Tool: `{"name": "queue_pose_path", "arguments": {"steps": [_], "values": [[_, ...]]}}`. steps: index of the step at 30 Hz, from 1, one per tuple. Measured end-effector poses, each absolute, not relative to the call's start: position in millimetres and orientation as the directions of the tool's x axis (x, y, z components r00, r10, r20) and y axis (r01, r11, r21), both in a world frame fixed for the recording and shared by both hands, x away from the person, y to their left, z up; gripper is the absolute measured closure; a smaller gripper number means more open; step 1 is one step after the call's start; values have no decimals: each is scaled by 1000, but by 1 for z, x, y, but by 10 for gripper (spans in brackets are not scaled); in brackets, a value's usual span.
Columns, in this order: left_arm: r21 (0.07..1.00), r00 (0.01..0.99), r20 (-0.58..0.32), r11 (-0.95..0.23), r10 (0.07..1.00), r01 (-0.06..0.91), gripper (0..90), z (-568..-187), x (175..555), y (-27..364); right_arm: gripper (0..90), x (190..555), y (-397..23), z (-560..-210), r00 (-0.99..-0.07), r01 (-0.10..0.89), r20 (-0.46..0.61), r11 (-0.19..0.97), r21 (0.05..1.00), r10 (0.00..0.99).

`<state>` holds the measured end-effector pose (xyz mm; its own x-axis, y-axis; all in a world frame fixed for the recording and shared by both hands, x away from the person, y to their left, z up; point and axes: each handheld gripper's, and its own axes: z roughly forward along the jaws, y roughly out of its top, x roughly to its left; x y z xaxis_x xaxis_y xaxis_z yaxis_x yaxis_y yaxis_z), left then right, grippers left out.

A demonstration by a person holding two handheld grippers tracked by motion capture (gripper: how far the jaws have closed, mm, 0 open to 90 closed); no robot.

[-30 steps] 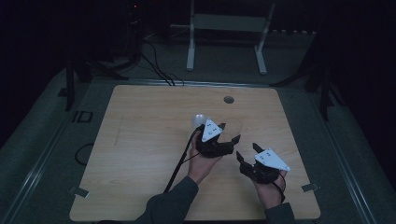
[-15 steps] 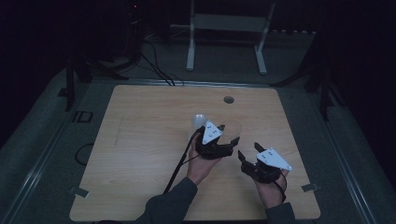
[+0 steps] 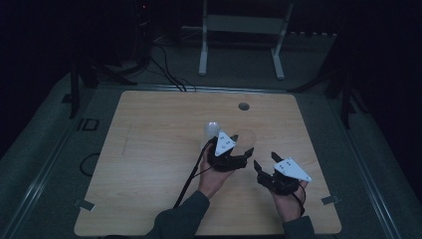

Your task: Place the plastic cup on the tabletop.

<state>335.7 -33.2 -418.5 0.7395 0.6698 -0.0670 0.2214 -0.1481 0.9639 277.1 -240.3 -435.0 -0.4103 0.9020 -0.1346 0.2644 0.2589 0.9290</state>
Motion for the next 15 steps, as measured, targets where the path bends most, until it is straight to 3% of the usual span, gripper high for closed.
{"name": "queue_pose_path", "arguments": {"steps": [15], "values": [[965, 738, -55, -154, 672, 212, 314, -428, 334, -35, 326, 277, -241, -436, -410, 268, -128, 253, 930, 903]]}}
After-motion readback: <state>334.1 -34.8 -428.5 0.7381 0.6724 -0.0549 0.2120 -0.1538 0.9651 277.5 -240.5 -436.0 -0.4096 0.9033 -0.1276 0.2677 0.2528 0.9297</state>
